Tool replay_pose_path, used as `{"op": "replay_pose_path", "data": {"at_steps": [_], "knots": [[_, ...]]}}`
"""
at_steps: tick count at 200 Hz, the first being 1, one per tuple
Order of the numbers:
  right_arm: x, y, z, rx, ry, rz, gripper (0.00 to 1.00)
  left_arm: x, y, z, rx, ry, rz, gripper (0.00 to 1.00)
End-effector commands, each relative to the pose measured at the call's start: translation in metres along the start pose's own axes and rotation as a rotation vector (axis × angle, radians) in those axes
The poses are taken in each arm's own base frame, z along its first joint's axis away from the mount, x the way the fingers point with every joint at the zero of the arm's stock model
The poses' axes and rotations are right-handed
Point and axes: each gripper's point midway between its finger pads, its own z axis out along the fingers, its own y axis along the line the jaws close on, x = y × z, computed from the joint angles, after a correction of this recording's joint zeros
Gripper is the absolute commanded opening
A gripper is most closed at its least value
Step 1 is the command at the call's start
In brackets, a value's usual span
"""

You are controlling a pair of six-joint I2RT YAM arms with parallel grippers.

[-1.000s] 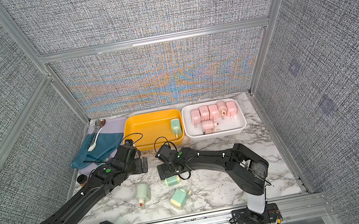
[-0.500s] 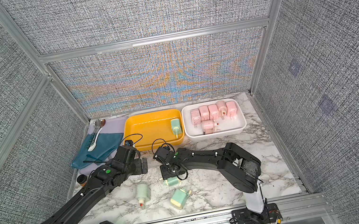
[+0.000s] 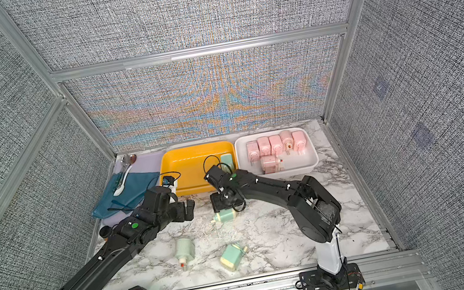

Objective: Place the pencil sharpeners by color into the storage box
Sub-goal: Pick up the pencil sharpener from the center of the board.

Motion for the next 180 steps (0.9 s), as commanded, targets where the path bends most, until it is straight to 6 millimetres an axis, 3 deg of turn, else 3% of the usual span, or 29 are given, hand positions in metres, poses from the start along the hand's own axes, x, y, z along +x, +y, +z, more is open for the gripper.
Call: {"op": "replay_pose_path", "data": {"at_steps": [1, 41, 64, 111, 149, 180], "knots": [[0.021, -0.004, -0.011, -0.07, 0.163, -0.033, 0.0, -0.033, -0.044, -0.017, 0.226, -0.177, 0.181, 0.99], [0.009, -0.008, -0.022, -0.178, 0.206, 0.027, 0.0, -0.027, -0.097, -0.04, 0.385, -0.382, 0.607, 1.0], [0.009, -0.003, -0.025, -0.215, 0.247, 0.036, 0.0, -0.013, -0.12, -0.039, 0.432, -0.391, 0.862, 0.99], [0.026, 0.004, -0.018, -0.265, 0.385, 0.105, 0.0, -0.002, -0.141, -0.009, 0.297, -0.337, 1.247, 0.99], [0.018, 0.002, -0.022, -0.276, 0.369, 0.187, 0.0, 0.02, -0.147, 0.009, 0.219, -0.199, 1.405, 0.99], [0.016, 0.002, -0.029, -0.315, 0.368, 0.235, 0.0, 0.038, -0.139, 0.021, 0.13, -0.08, 1.494, 0.99]]}}
